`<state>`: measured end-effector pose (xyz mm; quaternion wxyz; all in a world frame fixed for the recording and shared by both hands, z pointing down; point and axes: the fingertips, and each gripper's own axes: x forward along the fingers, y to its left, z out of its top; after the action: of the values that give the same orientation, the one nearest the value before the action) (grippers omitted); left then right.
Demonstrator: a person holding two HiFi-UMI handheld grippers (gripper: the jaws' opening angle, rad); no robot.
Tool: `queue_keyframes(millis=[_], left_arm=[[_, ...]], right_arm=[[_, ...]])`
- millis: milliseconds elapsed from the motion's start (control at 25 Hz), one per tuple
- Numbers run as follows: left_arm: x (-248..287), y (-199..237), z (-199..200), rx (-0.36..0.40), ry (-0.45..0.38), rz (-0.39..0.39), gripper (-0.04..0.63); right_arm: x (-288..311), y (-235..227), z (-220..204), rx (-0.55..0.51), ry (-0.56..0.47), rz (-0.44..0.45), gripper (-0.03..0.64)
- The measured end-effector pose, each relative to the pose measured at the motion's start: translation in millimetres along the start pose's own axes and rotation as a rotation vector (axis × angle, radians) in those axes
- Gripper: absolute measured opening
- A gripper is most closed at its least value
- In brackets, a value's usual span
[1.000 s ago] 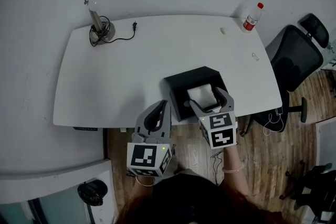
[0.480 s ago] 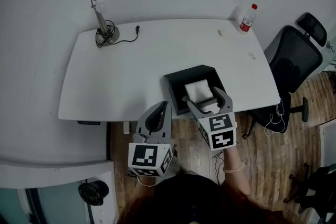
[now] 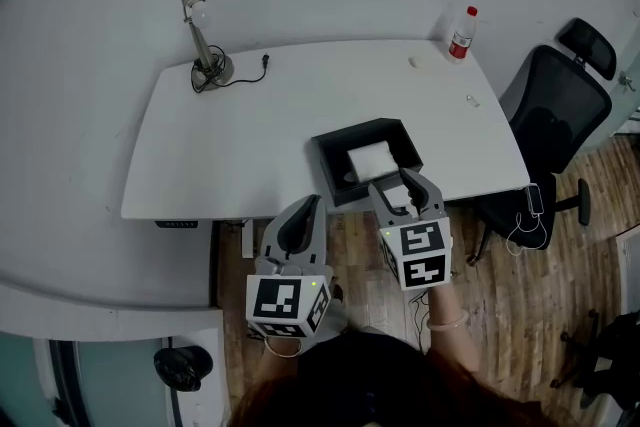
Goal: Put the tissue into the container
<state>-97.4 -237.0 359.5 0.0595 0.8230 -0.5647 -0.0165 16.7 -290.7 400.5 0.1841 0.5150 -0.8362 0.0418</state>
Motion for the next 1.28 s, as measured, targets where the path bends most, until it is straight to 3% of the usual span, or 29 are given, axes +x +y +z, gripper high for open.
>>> queue_keyframes(millis=[440,1280], left_arm=[[-42.3,-32.2,-2.2,0.029,0.002,0.027,0.034],[-106.4,-102.4,13.0,0.116,-0.046,0.013,0.034]], right_arm=[[-53.2,2.0,-4.4,0.028,-0.062,-0.021,0.112],[-154.5,24.3,3.4,0.024,-0.201,0.002,0.040]])
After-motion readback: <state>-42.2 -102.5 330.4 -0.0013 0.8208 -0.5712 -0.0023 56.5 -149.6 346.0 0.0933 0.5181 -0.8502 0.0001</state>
